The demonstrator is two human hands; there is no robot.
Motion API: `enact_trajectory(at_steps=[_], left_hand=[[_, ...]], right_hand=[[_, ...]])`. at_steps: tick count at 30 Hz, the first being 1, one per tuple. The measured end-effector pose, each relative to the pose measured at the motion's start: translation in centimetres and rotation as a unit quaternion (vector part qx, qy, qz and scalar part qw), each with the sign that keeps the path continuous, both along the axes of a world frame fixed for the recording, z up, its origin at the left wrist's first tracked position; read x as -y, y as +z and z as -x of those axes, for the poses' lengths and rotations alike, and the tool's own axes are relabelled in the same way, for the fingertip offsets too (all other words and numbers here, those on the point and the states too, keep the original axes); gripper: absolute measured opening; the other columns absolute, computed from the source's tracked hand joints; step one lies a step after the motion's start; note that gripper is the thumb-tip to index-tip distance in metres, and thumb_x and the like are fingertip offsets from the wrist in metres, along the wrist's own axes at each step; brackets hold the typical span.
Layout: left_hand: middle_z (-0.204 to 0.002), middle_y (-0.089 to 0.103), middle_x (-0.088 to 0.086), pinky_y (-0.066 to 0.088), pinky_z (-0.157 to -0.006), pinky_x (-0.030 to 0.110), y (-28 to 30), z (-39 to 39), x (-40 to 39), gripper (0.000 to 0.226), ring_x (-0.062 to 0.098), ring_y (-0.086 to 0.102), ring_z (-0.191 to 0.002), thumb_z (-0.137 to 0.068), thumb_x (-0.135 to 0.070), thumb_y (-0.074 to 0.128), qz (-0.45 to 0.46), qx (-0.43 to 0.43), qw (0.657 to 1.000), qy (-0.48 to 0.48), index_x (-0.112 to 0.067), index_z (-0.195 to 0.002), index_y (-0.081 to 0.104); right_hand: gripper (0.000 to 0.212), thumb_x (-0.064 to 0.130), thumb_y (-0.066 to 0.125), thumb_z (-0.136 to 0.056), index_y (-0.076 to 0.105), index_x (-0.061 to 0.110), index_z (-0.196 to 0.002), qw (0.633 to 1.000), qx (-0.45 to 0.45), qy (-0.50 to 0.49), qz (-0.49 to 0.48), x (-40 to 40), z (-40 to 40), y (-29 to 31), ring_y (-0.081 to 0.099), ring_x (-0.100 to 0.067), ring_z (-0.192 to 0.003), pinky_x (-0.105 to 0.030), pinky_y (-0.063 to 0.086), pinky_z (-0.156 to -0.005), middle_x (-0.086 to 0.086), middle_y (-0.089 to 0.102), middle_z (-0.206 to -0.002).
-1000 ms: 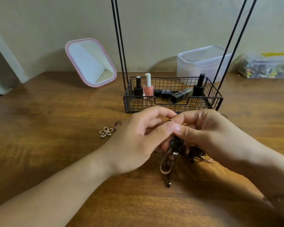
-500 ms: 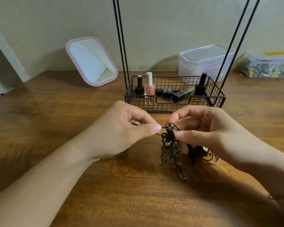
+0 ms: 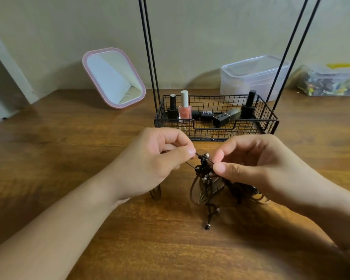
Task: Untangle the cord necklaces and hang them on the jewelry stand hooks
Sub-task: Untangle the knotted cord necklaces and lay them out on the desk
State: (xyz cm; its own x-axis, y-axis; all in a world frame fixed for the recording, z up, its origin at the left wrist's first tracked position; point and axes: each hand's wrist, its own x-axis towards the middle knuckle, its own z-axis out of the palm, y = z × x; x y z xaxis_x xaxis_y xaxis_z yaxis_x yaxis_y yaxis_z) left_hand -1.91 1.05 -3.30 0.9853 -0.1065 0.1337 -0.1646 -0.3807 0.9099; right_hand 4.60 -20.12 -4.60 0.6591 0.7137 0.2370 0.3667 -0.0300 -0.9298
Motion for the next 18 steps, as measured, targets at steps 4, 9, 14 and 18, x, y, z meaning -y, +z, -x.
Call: enact_trajectory(at_steps=[4,9,14,18], left_hand=[[-0.046,0.056,-0.008,0.019,-0.045,0.029,-0.13,0.06,0.46,0.019,0.011,0.03,-0.038,-0.099,-0.014,0.053,0.011,-0.018,1.0,0.018,-0.003,-0.086,0.062],[-0.058,0.063,-0.004,0.033,-0.044,0.004,0.03,0.18,0.71,0.022,-0.005,0.048,-0.038,-0.098,-0.003,0.049,0.009,0.013,1.0,0.014,-0.002,-0.079,0.06],[-0.079,0.065,0.022,0.014,-0.045,0.026,-0.34,-0.04,0.24,0.024,0.007,0.029,-0.037,-0.087,-0.014,0.051,0.11,-0.007,0.994,-0.026,-0.018,-0.065,0.06],[-0.085,0.068,0.009,0.018,-0.042,0.02,-0.78,-0.23,0.05,0.014,0.003,0.029,-0.034,-0.078,-0.018,0.059,0.2,-0.051,0.975,-0.081,-0.018,-0.064,0.058]], right_hand=[[0.005,0.031,0.076,-0.085,0.074,0.026,-0.085,0.977,0.201,-0.009,0.07,0.13,0.34,-0.35,0.065,-0.019,-0.092,-0.036,0.053,-0.073,0.006,0.066,-0.093],[0.007,0.029,0.07,-0.087,0.077,0.027,-0.087,0.962,0.259,0.016,0.084,0.47,0.73,-0.08,0.065,-0.013,-0.08,-0.028,0.05,-0.068,0.009,0.069,-0.084],[0.016,0.042,0.065,-0.082,0.074,0.029,-0.083,0.979,0.17,-0.111,-0.01,0.55,-0.13,-0.2,0.062,-0.026,-0.064,-0.042,0.05,-0.053,-0.005,0.069,-0.076],[0.014,0.053,0.071,-0.079,0.07,0.041,-0.087,0.967,0.222,-0.106,0.069,-0.02,0.24,-0.51,0.059,-0.015,-0.077,-0.016,0.044,-0.06,0.012,0.067,-0.088]])
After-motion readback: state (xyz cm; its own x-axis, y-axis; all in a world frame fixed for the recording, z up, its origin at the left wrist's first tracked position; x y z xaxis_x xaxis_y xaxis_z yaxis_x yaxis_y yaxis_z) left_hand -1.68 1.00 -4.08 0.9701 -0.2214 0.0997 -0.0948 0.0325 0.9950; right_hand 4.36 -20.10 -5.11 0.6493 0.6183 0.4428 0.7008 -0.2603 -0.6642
